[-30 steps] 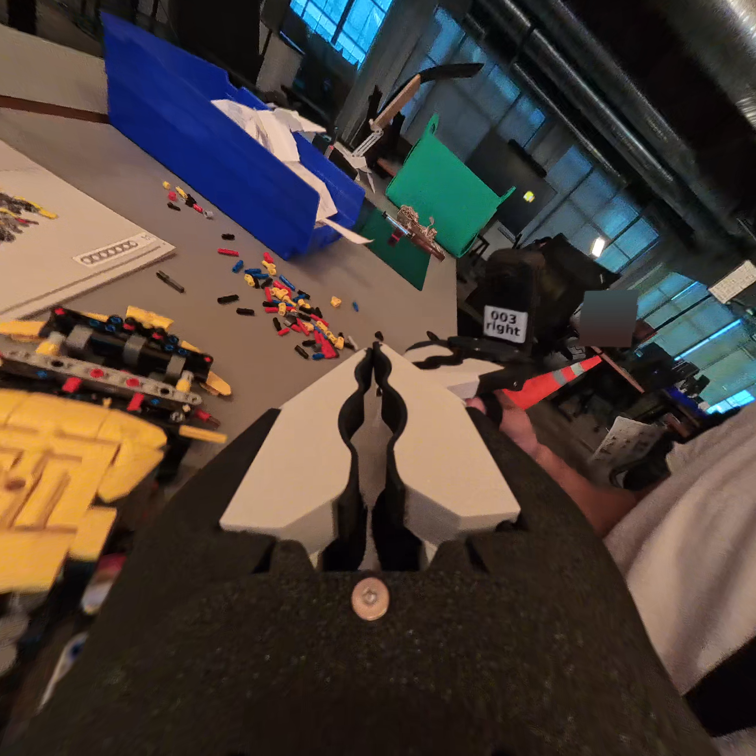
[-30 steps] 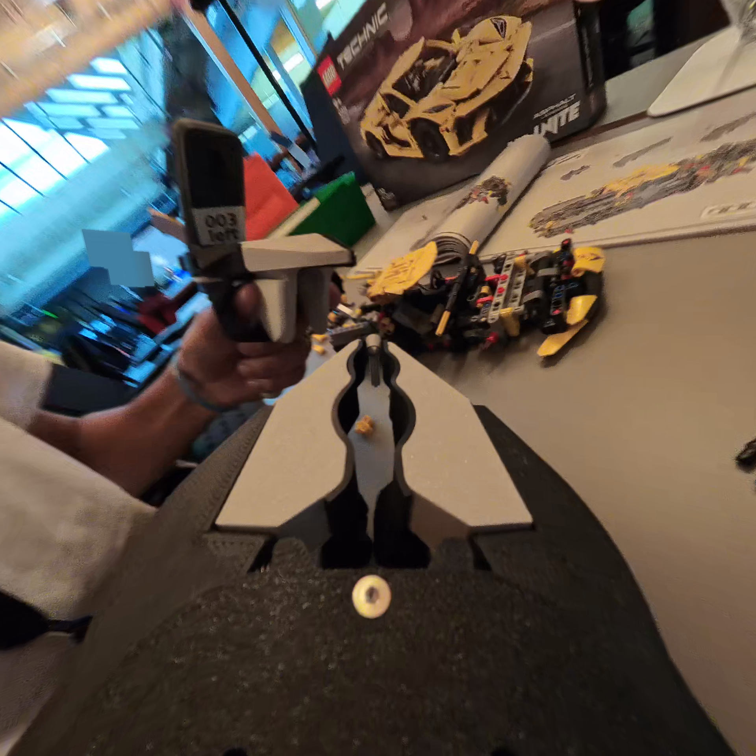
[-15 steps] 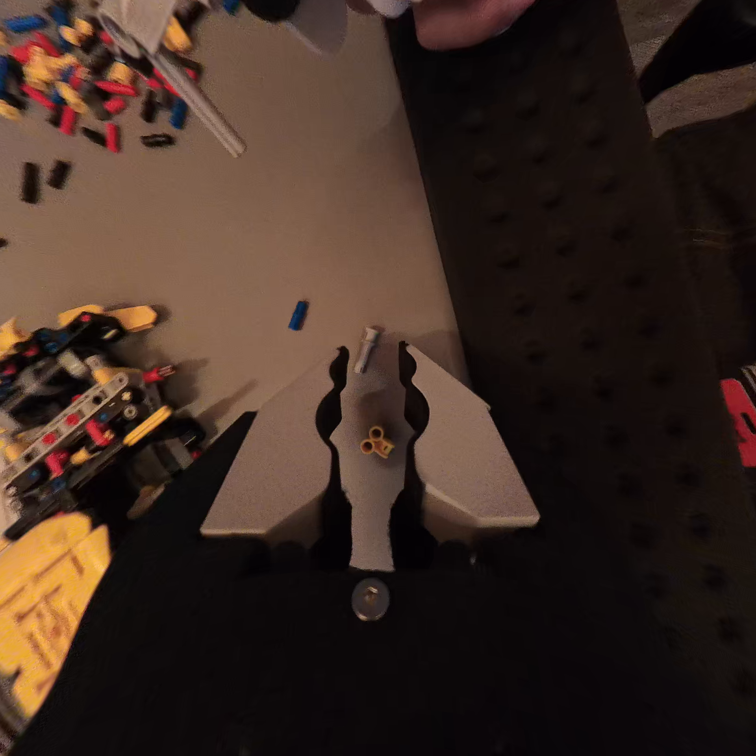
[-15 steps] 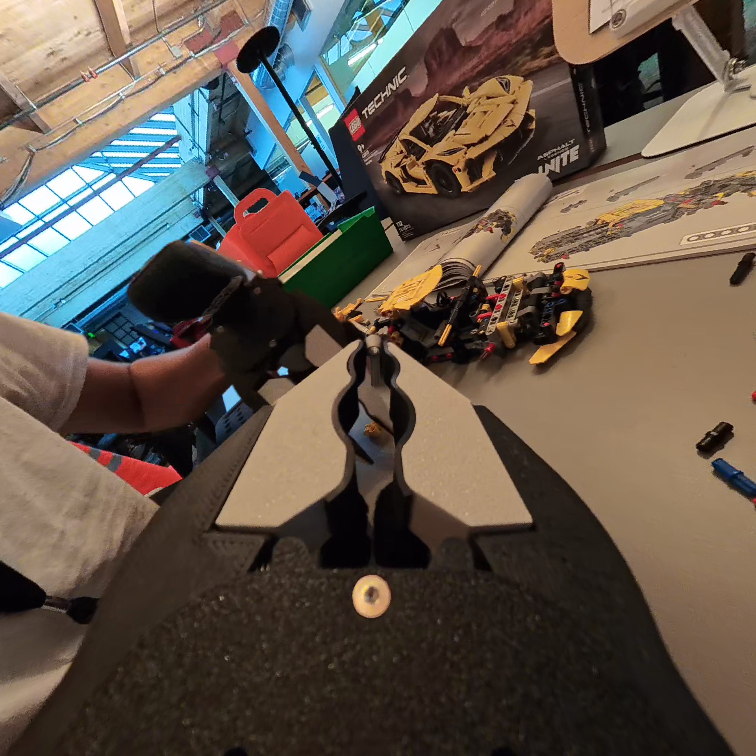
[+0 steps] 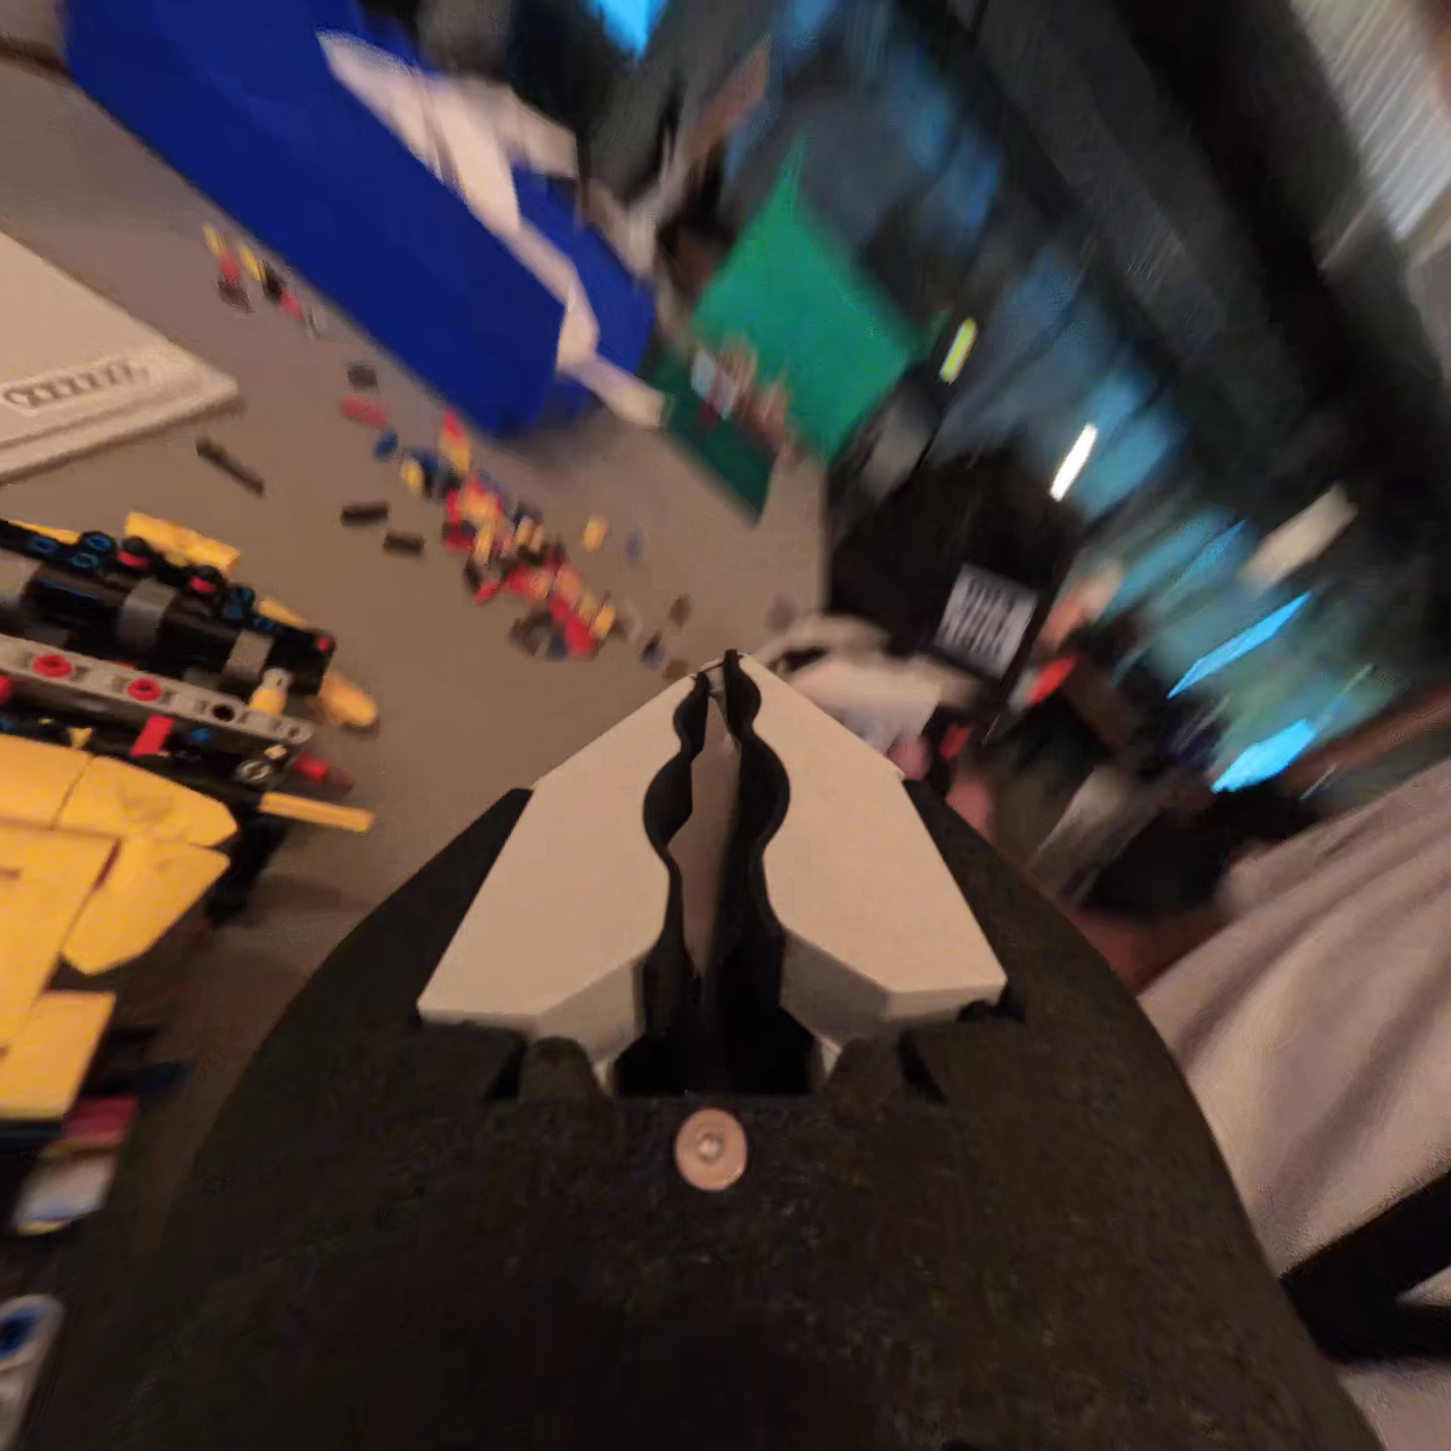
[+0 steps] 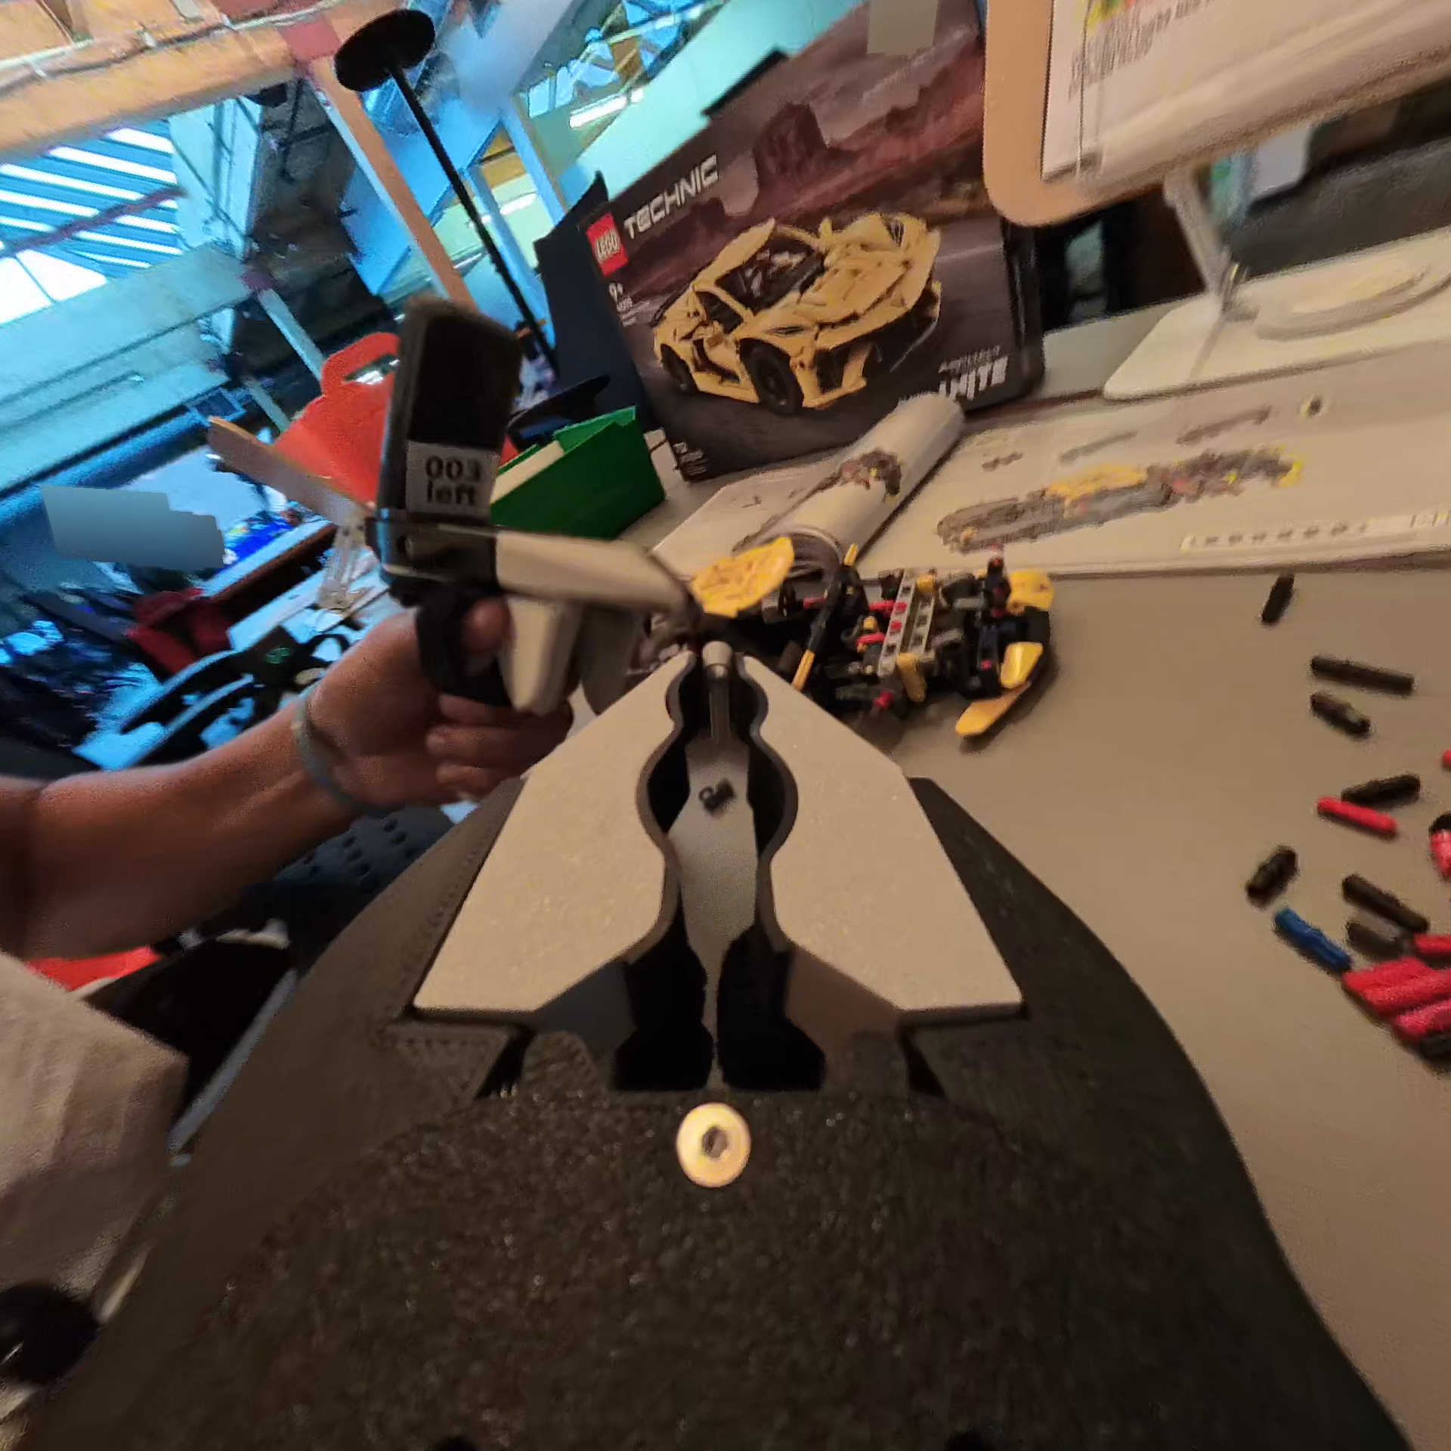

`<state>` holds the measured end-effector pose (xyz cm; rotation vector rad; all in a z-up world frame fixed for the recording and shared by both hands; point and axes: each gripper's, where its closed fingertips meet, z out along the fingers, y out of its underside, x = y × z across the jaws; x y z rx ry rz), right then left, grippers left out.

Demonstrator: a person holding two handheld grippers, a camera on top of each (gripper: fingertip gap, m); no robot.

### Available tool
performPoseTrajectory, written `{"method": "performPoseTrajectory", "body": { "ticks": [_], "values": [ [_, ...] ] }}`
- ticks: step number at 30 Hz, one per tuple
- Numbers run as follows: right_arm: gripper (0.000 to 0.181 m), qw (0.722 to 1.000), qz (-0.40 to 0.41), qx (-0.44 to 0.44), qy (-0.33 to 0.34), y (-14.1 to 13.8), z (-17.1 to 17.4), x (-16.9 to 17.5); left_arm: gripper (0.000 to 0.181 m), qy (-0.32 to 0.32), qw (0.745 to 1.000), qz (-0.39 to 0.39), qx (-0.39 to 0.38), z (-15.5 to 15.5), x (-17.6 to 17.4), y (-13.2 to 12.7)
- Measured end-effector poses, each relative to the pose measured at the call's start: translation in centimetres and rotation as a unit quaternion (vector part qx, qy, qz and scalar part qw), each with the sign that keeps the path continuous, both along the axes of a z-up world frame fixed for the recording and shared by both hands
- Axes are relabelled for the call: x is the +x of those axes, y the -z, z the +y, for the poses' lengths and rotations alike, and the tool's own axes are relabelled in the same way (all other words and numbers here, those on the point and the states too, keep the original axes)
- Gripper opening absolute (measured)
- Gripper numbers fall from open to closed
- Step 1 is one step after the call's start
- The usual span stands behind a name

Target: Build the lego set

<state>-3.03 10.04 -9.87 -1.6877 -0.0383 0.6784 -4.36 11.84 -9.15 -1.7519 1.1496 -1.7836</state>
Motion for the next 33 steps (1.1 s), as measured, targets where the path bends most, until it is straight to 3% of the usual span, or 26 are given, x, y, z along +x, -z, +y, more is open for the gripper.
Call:
{"method": "performPoseTrajectory", "body": {
  "ticks": [2, 4, 8, 14, 22, 33],
  "values": [
    [0.005, 0.999, -0.020, 0.028, 0.019, -0.8, 0.4, -1.7, 0.003, -0.059, 0.985, -0.103, -0.128, 1.9, -1.0, -3.3],
    [0.005, 0.996, -0.048, 0.063, 0.040, -1.8, 0.8, -3.5, 0.002, -0.086, 0.961, -0.157, -0.209, 2.5, -1.7, -4.6],
    [0.006, 0.988, -0.065, 0.113, 0.078, -3.3, 1.2, -4.9, 0.002, -0.115, 0.934, -0.211, -0.265, 1.9, -2.6, -5.5],
    [0.005, 0.989, -0.040, 0.111, 0.093, -3.3, 1.4, -5.1, 0.002, -0.151, 0.945, -0.190, -0.218, 1.0, -2.8, -4.1],
    [0.006, 0.990, -0.025, 0.096, 0.097, -2.9, 1.5, -4.8, 0.002, -0.213, 0.962, -0.150, -0.086, 1.1, -2.8, -3.4],
    [0.005, 0.987, -0.067, 0.080, 0.122, -2.1, 1.7, -4.5, 0.003, -0.265, 0.955, -0.118, -0.056, 1.2, -2.9, -2.5]
  ]
}}
